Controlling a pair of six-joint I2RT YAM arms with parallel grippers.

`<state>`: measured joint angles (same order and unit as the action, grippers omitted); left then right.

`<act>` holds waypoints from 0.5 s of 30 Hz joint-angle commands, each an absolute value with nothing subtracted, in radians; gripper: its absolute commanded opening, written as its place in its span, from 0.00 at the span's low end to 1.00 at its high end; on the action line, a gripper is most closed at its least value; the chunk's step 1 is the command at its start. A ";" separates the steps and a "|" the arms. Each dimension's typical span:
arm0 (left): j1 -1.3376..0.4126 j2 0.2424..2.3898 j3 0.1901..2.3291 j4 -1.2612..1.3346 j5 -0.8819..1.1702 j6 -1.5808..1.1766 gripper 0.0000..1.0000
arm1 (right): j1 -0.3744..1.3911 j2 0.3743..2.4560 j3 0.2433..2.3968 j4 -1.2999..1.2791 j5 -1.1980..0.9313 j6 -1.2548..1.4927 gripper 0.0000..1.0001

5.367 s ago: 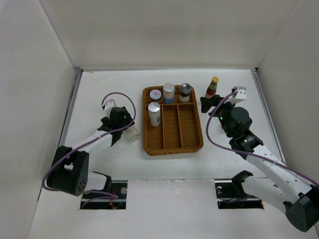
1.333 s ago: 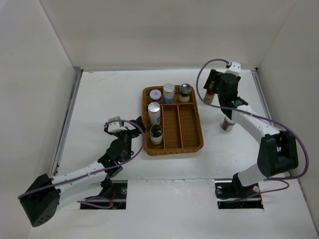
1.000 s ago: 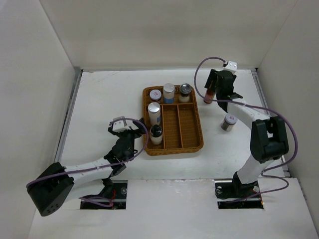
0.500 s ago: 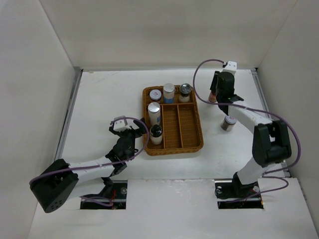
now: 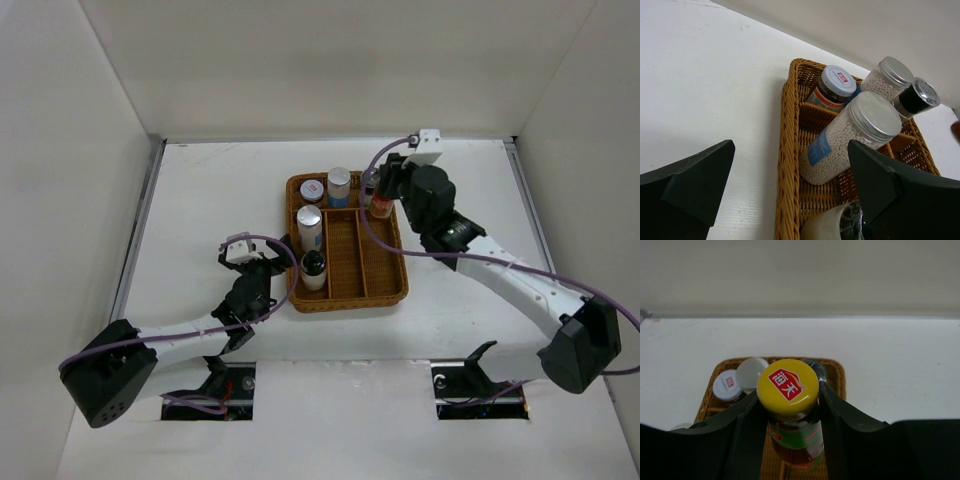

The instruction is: Organize the condiment bottles

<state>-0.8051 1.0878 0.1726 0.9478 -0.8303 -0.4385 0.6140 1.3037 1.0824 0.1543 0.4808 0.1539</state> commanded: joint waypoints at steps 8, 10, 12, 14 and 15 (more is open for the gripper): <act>-0.792 1.101 0.179 1.006 -0.834 -0.459 1.00 | 0.748 1.457 1.144 0.357 0.446 0.190 0.26; -0.792 1.109 0.183 1.006 -0.828 -0.460 1.00 | 0.752 1.497 1.150 0.393 0.443 0.196 0.27; -0.792 1.109 0.183 1.006 -0.825 -0.462 1.00 | 0.758 1.540 1.163 0.416 0.440 0.198 0.27; -0.791 1.108 0.183 1.006 -0.825 -0.463 1.00 | 0.766 1.574 1.172 0.426 0.440 0.198 0.28; -0.791 1.109 0.181 1.006 -0.827 -0.463 1.00 | 0.766 1.591 1.172 0.434 0.442 0.195 0.28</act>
